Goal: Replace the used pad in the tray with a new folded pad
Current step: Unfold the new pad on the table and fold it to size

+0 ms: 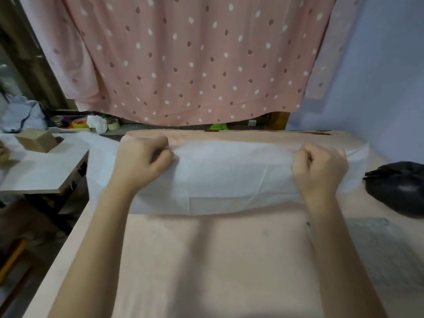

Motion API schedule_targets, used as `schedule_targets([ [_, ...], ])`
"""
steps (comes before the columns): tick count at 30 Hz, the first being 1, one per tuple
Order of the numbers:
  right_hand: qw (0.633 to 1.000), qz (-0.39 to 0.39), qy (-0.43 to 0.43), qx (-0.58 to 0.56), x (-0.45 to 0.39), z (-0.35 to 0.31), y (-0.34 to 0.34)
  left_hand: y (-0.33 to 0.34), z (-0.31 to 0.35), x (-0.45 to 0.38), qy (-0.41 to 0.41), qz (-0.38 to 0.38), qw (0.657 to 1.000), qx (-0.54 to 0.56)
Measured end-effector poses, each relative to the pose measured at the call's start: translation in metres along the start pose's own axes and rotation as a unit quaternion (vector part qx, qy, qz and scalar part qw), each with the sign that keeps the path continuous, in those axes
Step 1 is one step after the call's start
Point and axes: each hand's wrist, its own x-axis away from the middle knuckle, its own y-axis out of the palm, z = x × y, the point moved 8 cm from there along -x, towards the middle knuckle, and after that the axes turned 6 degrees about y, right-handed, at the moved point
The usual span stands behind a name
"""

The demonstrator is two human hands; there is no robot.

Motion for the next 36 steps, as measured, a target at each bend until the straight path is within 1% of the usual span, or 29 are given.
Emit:
schedule_targets([
  [3, 0.999, -0.027, -0.01, 0.035, -0.036, -0.008, 0.016, -0.007, -0.019, -0.032, -0.03, 0.007, 0.999, -0.034],
  [5, 0.995, -0.074, -0.003, 0.061, -0.057, -0.004, 0.046, 0.011, -0.04, -0.054, -0.065, -0.027, 0.994, -0.087],
  [7, 0.986, -0.137, 0.004, 0.097, -0.067, 0.006, 0.085, 0.044, -0.062, -0.072, -0.09, -0.104, 0.982, -0.13],
  [9, 0.967, -0.21, 0.025, 0.14, -0.067, 0.023, 0.125, 0.088, -0.084, -0.079, -0.096, -0.206, 0.963, -0.142],
  [12, 0.917, -0.327, 0.026, 0.229, -0.047, 0.045, 0.181, 0.152, -0.113, -0.063, -0.121, -0.355, 0.919, -0.12],
  [14, 0.882, -0.391, 0.02, 0.263, -0.027, 0.056, 0.208, 0.182, -0.129, -0.044, -0.139, -0.401, 0.894, -0.143],
  [15, 0.866, -0.413, 0.016, 0.281, -0.016, 0.062, 0.22, 0.194, -0.135, -0.034, -0.148, -0.406, 0.887, -0.163],
  [17, 0.842, -0.434, -0.005, 0.319, 0.005, 0.073, 0.238, 0.215, -0.145, -0.015, -0.167, -0.384, 0.886, -0.199],
  [19, 0.837, -0.432, -0.024, 0.335, 0.028, 0.081, 0.249, 0.233, -0.143, 0.007, -0.19, -0.344, 0.897, -0.203],
  [20, 0.839, -0.431, -0.024, 0.332, 0.04, 0.084, 0.253, 0.244, -0.137, 0.021, -0.202, -0.333, 0.902, -0.185],
  [22, 0.837, -0.452, -0.004, 0.309, 0.078, 0.09, 0.258, 0.269, -0.112, 0.059, -0.197, -0.343, 0.908, -0.142],
  [24, 0.824, -0.494, 0.009, 0.279, 0.131, 0.094, 0.256, 0.286, -0.075, 0.107, -0.169, -0.355, 0.912, -0.117],
  [26, 0.815, -0.523, -0.002, 0.249, 0.19, 0.094, 0.24, 0.289, -0.035, 0.162, -0.162, -0.35, 0.92, -0.074],
  [27, 0.819, -0.526, -0.007, 0.231, 0.215, 0.092, 0.228, 0.289, -0.019, 0.19, -0.162, -0.35, 0.921, -0.053],
  [28, 0.825, -0.523, -0.01, 0.215, 0.238, 0.091, 0.213, 0.288, -0.007, 0.217, -0.168, -0.36, 0.917, -0.039],
  [30, 0.823, -0.531, -0.007, 0.203, 0.279, 0.094, 0.188, 0.29, 0.004, 0.263, -0.182, -0.39, 0.902, -0.04],
  [33, 0.797, -0.564, 0.018, 0.217, 0.318, 0.106, 0.168, 0.29, 0.002, 0.288, -0.195, -0.41, 0.889, -0.054],
  [36, 0.787, -0.578, 0.013, 0.213, 0.329, 0.117, 0.171, 0.295, 0.003, 0.286, -0.197, -0.422, 0.884, -0.048],
])
